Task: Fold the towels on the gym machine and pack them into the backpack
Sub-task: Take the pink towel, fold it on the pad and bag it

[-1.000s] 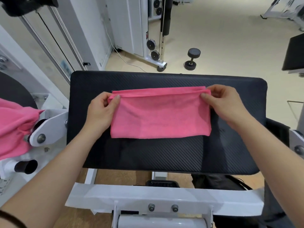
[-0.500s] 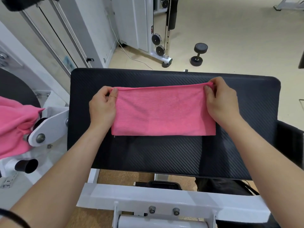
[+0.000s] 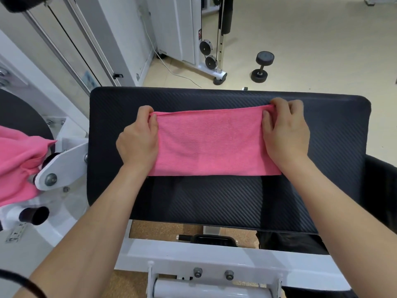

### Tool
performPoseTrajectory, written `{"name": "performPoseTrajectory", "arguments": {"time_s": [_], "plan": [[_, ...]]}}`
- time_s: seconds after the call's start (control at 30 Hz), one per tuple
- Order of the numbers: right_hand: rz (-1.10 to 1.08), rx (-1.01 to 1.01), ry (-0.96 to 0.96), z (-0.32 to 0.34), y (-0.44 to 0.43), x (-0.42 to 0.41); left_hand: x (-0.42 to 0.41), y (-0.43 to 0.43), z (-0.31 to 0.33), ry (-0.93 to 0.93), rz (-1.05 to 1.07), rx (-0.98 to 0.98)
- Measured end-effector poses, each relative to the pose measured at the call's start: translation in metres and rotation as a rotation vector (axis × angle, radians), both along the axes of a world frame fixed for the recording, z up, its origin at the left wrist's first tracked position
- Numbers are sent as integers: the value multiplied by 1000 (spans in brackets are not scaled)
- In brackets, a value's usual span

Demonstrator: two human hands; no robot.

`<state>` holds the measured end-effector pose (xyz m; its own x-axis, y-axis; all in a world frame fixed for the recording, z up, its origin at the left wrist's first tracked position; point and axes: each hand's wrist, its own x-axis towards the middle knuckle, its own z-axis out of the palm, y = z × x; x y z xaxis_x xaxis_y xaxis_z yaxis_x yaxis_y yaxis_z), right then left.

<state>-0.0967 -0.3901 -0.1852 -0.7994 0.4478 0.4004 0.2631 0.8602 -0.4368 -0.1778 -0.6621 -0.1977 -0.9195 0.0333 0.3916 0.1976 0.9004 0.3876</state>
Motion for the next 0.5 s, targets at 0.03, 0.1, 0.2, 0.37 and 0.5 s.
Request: {"name": "performPoseTrajectory", "arguments": {"time_s": [0.03,0.1,0.2,0.37,0.5], "plan": [[-2,6,-8,2,0,1,0,-1,0,10,-2,-31],[-19,19,-102,8,4,2,0,-4,0,33,-21,-92],[-23,-36,-282,20,13,1,-3,-11,-1,56,-86,-103],[-19,-164,-420,43,19,-7,-5,-10,9,-40,-200,55],[-13,-64,-451,57,17,-18,6,-14,21,-345,-150,365]]}}
